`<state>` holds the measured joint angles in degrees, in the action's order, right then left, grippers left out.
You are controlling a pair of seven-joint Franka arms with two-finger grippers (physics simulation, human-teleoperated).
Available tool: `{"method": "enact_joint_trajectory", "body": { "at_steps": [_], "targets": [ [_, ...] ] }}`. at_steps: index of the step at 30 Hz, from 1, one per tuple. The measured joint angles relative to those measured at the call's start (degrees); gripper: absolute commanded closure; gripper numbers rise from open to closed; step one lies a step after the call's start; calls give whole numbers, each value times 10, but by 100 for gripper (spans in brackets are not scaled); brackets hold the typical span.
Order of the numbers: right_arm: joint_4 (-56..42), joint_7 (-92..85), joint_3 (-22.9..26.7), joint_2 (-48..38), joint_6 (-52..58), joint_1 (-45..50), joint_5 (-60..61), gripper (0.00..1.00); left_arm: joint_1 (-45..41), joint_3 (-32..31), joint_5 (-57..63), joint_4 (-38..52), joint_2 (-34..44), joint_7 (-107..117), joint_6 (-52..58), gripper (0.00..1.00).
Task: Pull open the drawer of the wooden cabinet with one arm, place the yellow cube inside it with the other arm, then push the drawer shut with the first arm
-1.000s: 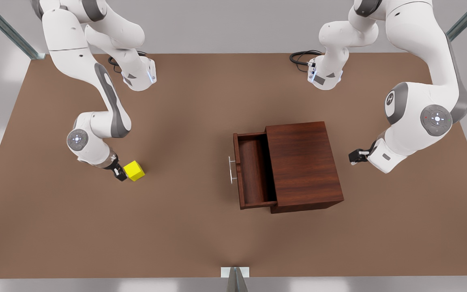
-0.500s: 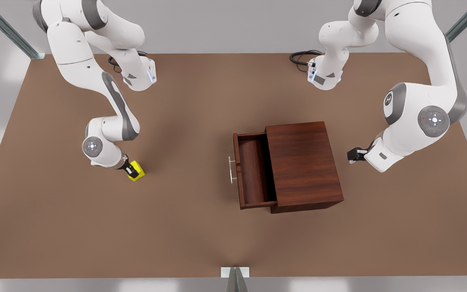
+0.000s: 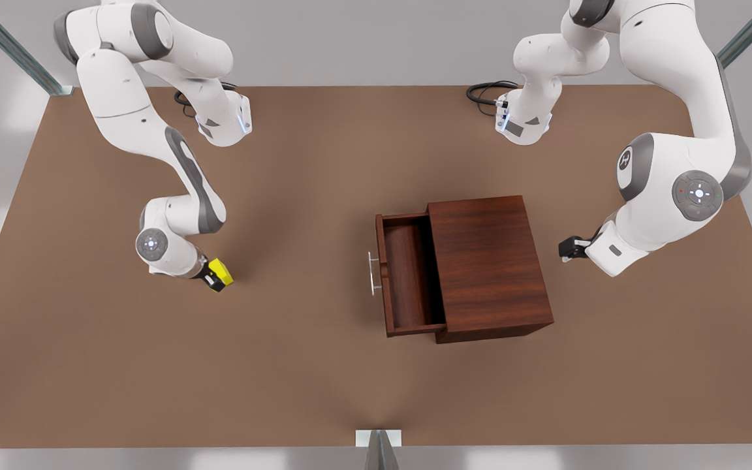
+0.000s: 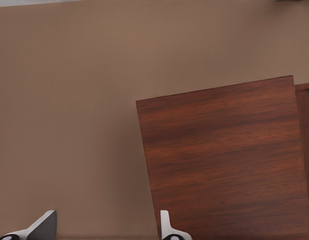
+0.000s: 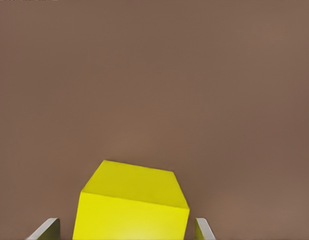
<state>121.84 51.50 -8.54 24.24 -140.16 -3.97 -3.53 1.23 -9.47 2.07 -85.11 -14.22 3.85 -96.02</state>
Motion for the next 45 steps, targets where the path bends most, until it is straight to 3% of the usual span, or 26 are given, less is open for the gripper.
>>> {"method": "enact_joint_trajectory", "body": {
  "at_steps": [10,15,21,29,37,45],
  "targets": [
    [1,-1,-2,21,-22,-4,-6,0,0,0,0,-1,0,-4,0,0],
    [1,-1,-3,20,-28,-5,-3,36,0,0,0,-1,0,-5,0,0],
    [1,-10,-19,13,-35,-24,3,51,1,0,1,-1,0,-6,0,0],
    [-16,-18,-40,-54,4,-25,23,51,1,0,1,-1,-1,-7,0,0],
    [-189,12,-89,-65,160,-15,46,51,1,1,1,-1,-1,-8,0,0],
    [-308,97,-94,-31,267,62,65,51,1,1,1,-1,-1,-8,0,0]
  ]
}}
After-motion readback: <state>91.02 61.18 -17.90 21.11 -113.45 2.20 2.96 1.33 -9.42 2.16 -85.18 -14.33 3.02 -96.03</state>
